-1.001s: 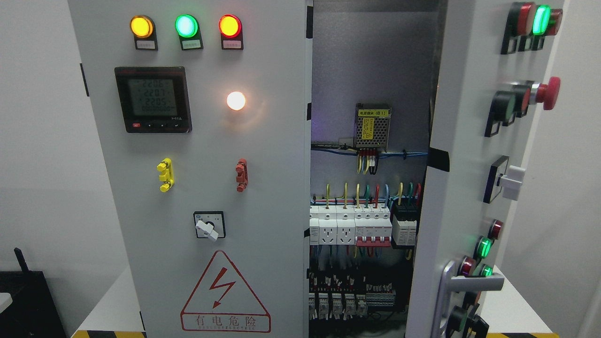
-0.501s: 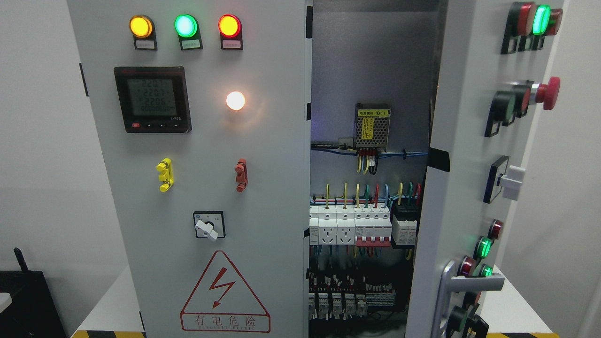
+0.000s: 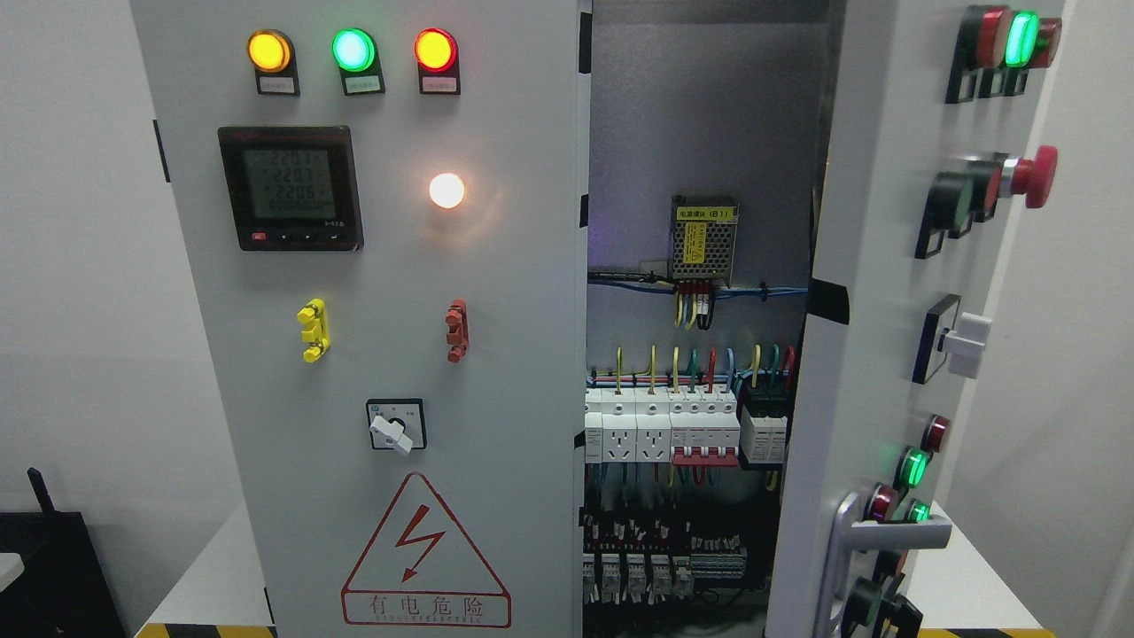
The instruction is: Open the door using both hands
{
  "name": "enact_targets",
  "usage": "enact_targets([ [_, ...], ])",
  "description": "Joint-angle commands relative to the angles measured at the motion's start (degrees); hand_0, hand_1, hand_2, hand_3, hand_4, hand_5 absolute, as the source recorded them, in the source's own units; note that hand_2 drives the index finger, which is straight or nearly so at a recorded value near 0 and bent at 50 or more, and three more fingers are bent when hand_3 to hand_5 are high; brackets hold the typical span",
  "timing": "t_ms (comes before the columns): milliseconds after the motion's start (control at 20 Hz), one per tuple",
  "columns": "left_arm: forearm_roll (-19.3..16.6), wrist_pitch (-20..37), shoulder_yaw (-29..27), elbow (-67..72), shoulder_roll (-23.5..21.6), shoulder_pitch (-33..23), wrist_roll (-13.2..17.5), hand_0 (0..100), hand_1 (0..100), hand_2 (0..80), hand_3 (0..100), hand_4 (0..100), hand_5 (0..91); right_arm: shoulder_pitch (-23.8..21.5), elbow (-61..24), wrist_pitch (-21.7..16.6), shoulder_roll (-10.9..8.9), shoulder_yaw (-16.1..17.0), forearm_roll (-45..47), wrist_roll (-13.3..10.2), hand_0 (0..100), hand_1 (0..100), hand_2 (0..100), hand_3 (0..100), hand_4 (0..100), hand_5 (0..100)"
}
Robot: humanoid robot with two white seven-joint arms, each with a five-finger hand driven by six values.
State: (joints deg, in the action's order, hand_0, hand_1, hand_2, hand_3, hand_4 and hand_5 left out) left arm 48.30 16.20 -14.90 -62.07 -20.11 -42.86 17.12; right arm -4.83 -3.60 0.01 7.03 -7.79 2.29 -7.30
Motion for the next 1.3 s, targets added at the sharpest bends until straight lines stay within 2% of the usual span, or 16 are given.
enact_targets([
  [0, 29.2, 3.0, -17.6, -29.3, -35.8, -8.5, 9.3, 12, 39, 0.0, 0, 0, 0.0, 0.0, 0.0, 0.0, 0.00, 0.1, 0.0, 0.0, 12, 39, 0, 0, 0, 0],
  [100, 32.6, 3.0, -19.3, -28.4, -40.5, -8.2, 17.2, 12, 39, 0.0, 0, 0, 0.0, 0.0, 0.0, 0.0, 0.00, 0.1, 0.0, 0.0, 12, 39, 0, 0, 0, 0],
  [150, 34.0, 3.0, -20.2, -27.9, -42.6, -7.9, 20.2, 12, 39, 0.0, 0, 0, 0.0, 0.0, 0.0, 0.0, 0.00, 0.0, 0.0, 0.0, 12, 39, 0, 0, 0, 0],
  [350, 45.1, 3.0, -21.0, -24.3, -55.2, -7.6, 27.0, 12, 39, 0.0, 0, 0, 0.0, 0.0, 0.0, 0.0, 0.00, 0.0, 0.0, 0.0, 12, 39, 0, 0, 0, 0],
  [451, 47.1, 2.9, -20.8, -21.3, -60.6, -6.0, 30.8, 12, 39, 0.0, 0, 0, 0.0, 0.0, 0.0, 0.1, 0.00, 0.1, 0.0, 0.0, 12, 39, 0, 0, 0, 0],
  [551, 48.0, 2.9, -20.6, -20.2, -62.8, -4.4, 34.4, 12, 39, 0.0, 0, 0, 0.0, 0.0, 0.0, 0.0, 0.00, 0.0, 0.0, 0.0, 12, 39, 0, 0, 0, 0],
  [651, 47.7, 2.7, -19.7, -20.2, -64.1, -1.7, 35.2, 12, 39, 0.0, 0, 0, 0.0, 0.0, 0.0, 0.0, 0.00, 0.1, 0.0, 0.0, 12, 39, 0, 0, 0, 0],
  [701, 47.3, 2.5, -18.0, -20.7, -64.2, 1.7, 35.2, 12, 39, 0.0, 0, 0, 0.0, 0.0, 0.0, 0.0, 0.00, 0.1, -0.1, 0.0, 12, 39, 0, 0, 0, 0],
  [801, 46.7, -0.4, -9.0, -21.3, -64.7, 12.9, 35.1, 12, 39, 0.0, 0, 0, 0.0, 0.0, 0.0, 0.1, 0.00, 0.0, 0.0, 0.0, 12, 39, 0, 0, 0, 0],
  [901, 45.4, -6.5, 4.2, -22.7, -66.4, 27.0, 35.0, 12, 39, 0.0, 0, 0, 0.0, 0.0, 0.0, 0.0, 0.00, 0.1, 0.0, 0.0, 12, 39, 0, 0, 0, 0],
  [1001, 43.4, -9.7, 16.0, -24.7, -65.8, 40.2, 35.0, 12, 39, 0.0, 0, 0, 0.0, 0.0, 0.0, 0.1, 0.00, 0.1, 0.0, 0.0, 12, 39, 0, 0, 0, 0],
  [1101, 40.9, -9.8, 26.5, -26.4, -62.3, 51.3, 34.9, 12, 39, 0.0, 0, 0, 0.0, 0.0, 0.0, 0.0, 0.00, 0.1, 0.0, 0.0, 12, 39, 0, 0, 0, 0],
  [1251, 33.5, -10.9, 43.8, -27.6, -53.7, 70.5, 34.9, 12, 39, 0.0, 0, 0, 0.0, 0.0, 0.0, 0.0, 0.00, 0.1, 0.0, 0.0, 12, 39, 0, 0, 0, 0],
])
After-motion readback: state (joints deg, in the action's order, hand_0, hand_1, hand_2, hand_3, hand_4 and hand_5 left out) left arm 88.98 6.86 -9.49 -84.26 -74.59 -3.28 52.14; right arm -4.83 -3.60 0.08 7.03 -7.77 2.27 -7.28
